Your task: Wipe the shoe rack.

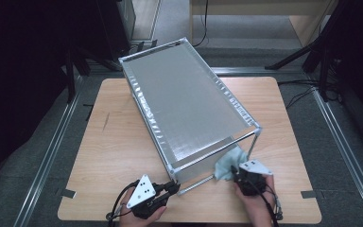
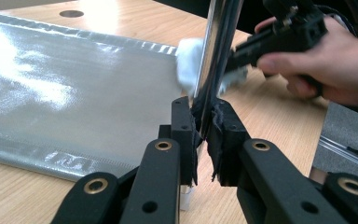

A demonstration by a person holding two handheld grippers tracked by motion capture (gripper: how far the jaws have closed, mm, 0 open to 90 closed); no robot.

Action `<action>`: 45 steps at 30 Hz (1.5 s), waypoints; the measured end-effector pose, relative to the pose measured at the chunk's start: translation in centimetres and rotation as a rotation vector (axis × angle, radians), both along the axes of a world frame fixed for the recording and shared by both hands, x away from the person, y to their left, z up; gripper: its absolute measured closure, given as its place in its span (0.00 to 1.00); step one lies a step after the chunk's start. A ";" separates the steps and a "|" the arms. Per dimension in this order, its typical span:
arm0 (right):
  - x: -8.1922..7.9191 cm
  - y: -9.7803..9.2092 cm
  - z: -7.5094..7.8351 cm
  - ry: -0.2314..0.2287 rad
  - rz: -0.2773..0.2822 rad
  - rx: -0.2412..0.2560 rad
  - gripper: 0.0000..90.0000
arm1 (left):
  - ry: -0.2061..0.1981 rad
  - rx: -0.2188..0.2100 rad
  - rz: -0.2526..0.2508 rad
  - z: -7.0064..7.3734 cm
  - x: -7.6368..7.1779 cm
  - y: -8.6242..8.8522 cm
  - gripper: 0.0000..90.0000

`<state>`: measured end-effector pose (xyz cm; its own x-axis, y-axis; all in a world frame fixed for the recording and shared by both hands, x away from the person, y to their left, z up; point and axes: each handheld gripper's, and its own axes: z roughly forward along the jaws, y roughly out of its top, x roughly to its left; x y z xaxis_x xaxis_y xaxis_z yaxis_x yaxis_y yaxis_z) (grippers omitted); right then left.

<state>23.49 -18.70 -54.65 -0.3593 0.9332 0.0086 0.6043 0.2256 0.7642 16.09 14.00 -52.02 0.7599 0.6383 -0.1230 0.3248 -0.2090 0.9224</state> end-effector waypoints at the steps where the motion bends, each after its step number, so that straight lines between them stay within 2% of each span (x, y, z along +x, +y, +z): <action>1: 0.0 0.0 0.0 0.000 0.000 0.000 0.89 | 0.000 0.000 -0.001 0.0 0.0 0.0 0.90; 2: 0.6 -1.6 0.3 -0.013 -0.048 0.036 0.89 | -0.001 0.000 0.000 0.0 0.0 0.0 0.90; 4: 0.7 -2.0 0.5 -0.021 -0.060 0.047 0.89 | -0.001 0.001 0.000 0.0 0.0 0.0 0.90; 5: 0.5 -2.5 1.5 -0.066 -0.082 0.066 0.89 | 0.001 0.000 -0.001 0.0 0.0 0.1 0.90; 6: 0.4 -2.6 2.0 -0.088 -0.082 0.068 0.89 | 0.002 0.000 -0.002 0.0 0.0 0.1 0.90; 7: 0.4 -2.6 2.0 -0.088 -0.082 0.068 0.89 | 0.002 0.000 -0.002 0.0 0.0 0.1 0.90; 8: -0.1 -2.9 3.7 -0.156 -0.095 0.076 0.90 | 0.001 -0.001 0.000 0.0 -0.1 0.1 0.90; 9: -0.1 -2.9 3.7 -0.156 -0.095 0.076 0.90 | 0.001 -0.001 0.000 0.0 -0.1 0.1 0.90; 10: -0.7 -3.1 5.2 -0.217 -0.104 0.099 0.90 | 0.002 -0.002 -0.002 0.0 0.0 0.1 0.90; 11: -0.7 -3.1 5.2 -0.217 -0.104 0.099 0.90 | 0.002 -0.002 -0.002 0.0 0.0 0.1 0.90; 12: -1.6 -3.2 7.3 -0.312 -0.102 0.114 0.90 | 0.001 -0.002 -0.001 -0.1 -0.1 0.1 0.90; 13: -1.6 -3.2 7.3 -0.312 -0.102 0.114 0.90 | 0.001 -0.002 -0.001 -0.1 -0.1 0.1 0.90; 14: -2.3 -3.2 8.8 -0.384 -0.102 0.128 0.90 | 0.001 -0.003 -0.001 -0.1 -0.1 0.1 0.90; 15: -2.3 -3.2 8.8 -0.384 -0.102 0.128 0.90 | 0.001 -0.004 0.000 -0.1 -0.1 0.1 0.90; 16: -2.8 -3.2 9.9 -0.432 -0.112 0.130 0.90 | 0.001 -0.004 0.001 -0.1 -0.1 0.1 0.90; 19: -2.6 -3.3 9.8 -0.422 -0.118 0.104 0.90 | 0.001 -0.003 0.002 -0.1 -0.1 0.1 0.90; 21: -1.4 -3.9 7.7 -0.328 -0.123 0.083 0.90 | 0.001 -0.001 0.001 -0.1 -0.1 0.1 0.90; 22: -1.4 -3.9 7.7 -0.328 -0.123 0.083 0.90 | 0.001 -0.001 0.001 -0.1 -0.1 0.1 0.90; 23: -1.0 -4.1 6.6 -0.269 -0.122 0.084 0.91 | 0.001 0.000 0.001 -0.1 -0.1 0.1 0.90; 24: -0.2 -4.5 4.5 -0.175 -0.118 0.086 0.91 | 0.002 0.001 -0.002 -0.1 0.0 0.1 0.90; 26: 0.4 -4.9 3.0 -0.115 -0.117 0.058 0.91 | 0.002 -0.001 -0.004 -0.1 0.0 0.1 0.90; 27: 0.4 -4.9 3.0 -0.115 -0.117 0.058 0.91 | 0.002 -0.001 -0.004 -0.1 0.0 0.1 0.90; 28: 0.7 -5.6 2.4 -0.082 -0.127 0.038 0.91 | 0.001 -0.002 -0.005 -0.1 0.1 0.1 0.90; 33: 0.5 -7.4 2.9 -0.080 -0.179 0.047 0.92 | 0.001 -0.002 -0.006 -0.1 0.1 0.0 0.90; 34: 0.3 -8.8 3.4 -0.098 -0.232 0.072 0.92 | 0.000 -0.002 -0.006 -0.1 0.1 0.1 0.90; 35: 0.3 -8.8 3.4 -0.098 -0.232 0.072 0.92 | 0.000 -0.002 -0.006 -0.1 0.1 0.1 0.90; 36: 0.1 -9.9 3.7 -0.119 -0.277 0.086 0.92 | 0.002 0.001 -0.007 -0.1 0.1 0.2 0.90; 38: 0.0 -10.7 3.8 -0.125 -0.302 0.095 0.92 | 0.004 0.000 -0.006 -0.1 0.2 0.3 0.90; 40: -0.1 -11.2 3.8 -0.128 -0.312 0.095 0.92 | 0.005 -0.003 0.002 -0.1 0.3 0.6 0.90; 43: -0.1 -11.7 3.5 -0.102 -0.315 0.092 0.92 | 0.010 -0.004 0.015 -0.1 0.5 1.1 0.90; 45: 0.1 -11.6 2.9 -0.071 -0.307 0.073 0.92 | 0.012 -0.005 0.029 -0.1 0.6 1.6 0.90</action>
<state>23.57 -30.29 -51.74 -0.0632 0.9959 0.0646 0.5798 -0.0160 0.8146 16.72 15.56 -52.10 0.7398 0.6592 -0.1349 0.3415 -0.1951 0.9194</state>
